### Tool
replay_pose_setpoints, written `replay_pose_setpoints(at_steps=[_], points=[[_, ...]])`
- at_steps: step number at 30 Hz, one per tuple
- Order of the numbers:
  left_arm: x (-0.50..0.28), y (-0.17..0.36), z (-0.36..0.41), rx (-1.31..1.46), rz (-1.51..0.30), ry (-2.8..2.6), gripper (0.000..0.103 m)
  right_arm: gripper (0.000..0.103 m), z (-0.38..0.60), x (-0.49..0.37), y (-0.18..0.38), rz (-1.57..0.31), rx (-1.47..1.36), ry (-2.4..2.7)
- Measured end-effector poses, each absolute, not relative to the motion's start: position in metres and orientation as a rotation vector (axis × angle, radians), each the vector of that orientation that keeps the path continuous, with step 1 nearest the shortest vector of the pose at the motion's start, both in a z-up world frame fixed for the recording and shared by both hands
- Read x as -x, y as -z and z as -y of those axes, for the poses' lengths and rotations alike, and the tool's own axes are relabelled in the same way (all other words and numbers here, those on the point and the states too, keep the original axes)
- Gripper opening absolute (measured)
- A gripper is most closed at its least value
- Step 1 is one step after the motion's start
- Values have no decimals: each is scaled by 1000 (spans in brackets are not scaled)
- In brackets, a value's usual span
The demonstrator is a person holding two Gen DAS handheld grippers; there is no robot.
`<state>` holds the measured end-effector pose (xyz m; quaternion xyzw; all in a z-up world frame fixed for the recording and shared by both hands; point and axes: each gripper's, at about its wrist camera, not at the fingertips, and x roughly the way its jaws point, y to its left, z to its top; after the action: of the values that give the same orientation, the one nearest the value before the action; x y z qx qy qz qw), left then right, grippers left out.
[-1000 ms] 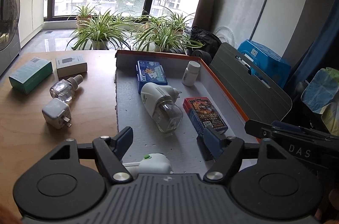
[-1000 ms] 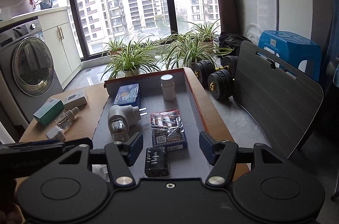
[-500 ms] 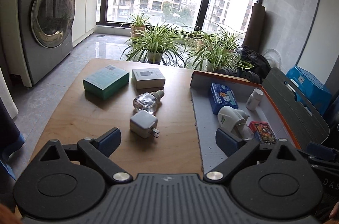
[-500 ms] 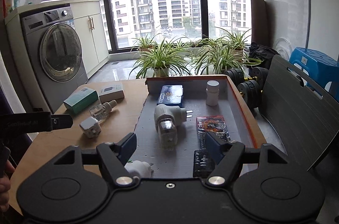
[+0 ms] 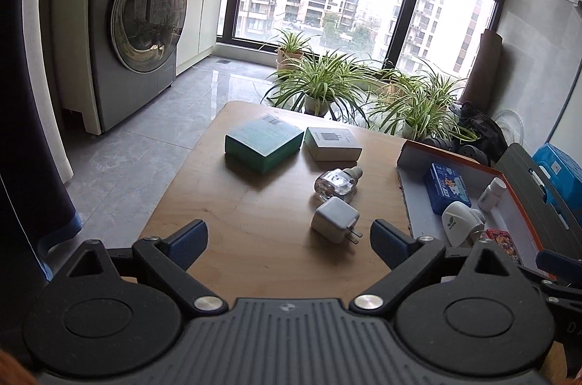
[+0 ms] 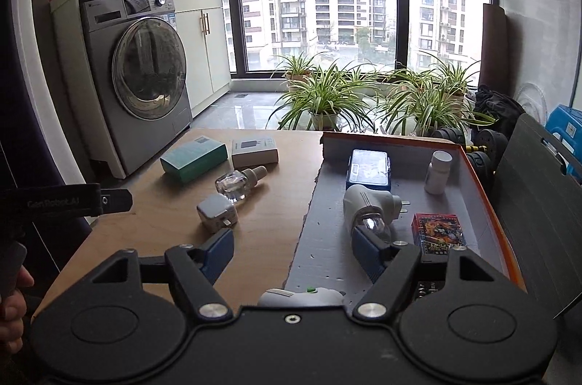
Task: Organize rigid objects
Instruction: 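Withdraw both tools from the tray toward the remaining table items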
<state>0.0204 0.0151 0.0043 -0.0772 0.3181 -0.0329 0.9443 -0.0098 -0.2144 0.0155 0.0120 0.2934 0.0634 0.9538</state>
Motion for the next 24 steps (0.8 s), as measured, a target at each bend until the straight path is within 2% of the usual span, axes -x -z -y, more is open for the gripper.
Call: replay_pose_setpoints(at_steps=[14,18,24], points=[[-50,7,-33,118,-652,44,99,85,202,-12,-6,-643,-10,-165],[-72,12,-36,74,-654,55,103,85,199,-20,-2,-655,-8,-174],[-119,21,-40,5,-642,80,103,85,198,-35,4,-675,-9,-178]])
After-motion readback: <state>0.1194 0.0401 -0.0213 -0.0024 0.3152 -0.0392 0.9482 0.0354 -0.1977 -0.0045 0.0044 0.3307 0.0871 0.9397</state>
